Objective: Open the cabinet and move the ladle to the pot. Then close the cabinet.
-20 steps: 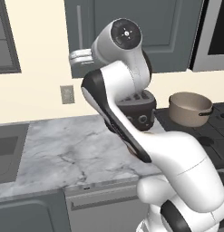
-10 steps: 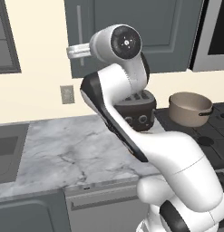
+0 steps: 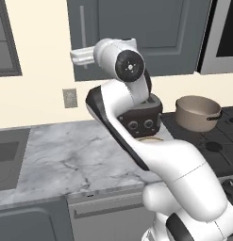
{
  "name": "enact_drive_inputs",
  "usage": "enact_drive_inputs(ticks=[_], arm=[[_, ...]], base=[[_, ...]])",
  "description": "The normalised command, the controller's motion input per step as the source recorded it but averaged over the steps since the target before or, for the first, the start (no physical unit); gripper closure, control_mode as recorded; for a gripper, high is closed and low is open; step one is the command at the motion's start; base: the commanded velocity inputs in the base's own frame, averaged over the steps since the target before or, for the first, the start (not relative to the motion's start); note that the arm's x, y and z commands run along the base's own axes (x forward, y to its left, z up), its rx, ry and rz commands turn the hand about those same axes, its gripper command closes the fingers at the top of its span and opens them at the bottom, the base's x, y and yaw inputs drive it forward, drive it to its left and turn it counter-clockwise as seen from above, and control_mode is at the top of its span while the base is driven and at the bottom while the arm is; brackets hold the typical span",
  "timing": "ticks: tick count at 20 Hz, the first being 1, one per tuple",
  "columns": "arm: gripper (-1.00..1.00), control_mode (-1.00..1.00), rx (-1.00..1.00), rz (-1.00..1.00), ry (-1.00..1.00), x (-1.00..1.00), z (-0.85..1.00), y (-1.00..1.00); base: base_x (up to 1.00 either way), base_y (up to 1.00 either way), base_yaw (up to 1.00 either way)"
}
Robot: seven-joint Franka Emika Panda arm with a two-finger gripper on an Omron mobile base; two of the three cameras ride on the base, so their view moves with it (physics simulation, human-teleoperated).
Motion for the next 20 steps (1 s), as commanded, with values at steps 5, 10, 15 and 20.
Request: enact_drive_inputs(ticks=[5,10,15,20], arm=[[-1.00,-1.00,0.00,0.00,-0.05,0.13,0.09,0.00],[-1.00,-1.00,0.00,0.00,0.00,0.13,0.12,0.00],[-1.00,-1.00,0.00,0.00,0.01,0.21,0.05,0.00],[-1.00,-1.00,0.00,0.00,0.03,0.37,0.00,0.00]], base=[[0.00,0.00,0.00],[0.00,0.00,0.00],[0.00,0.00,0.00],[0.00,0.00,0.00]])
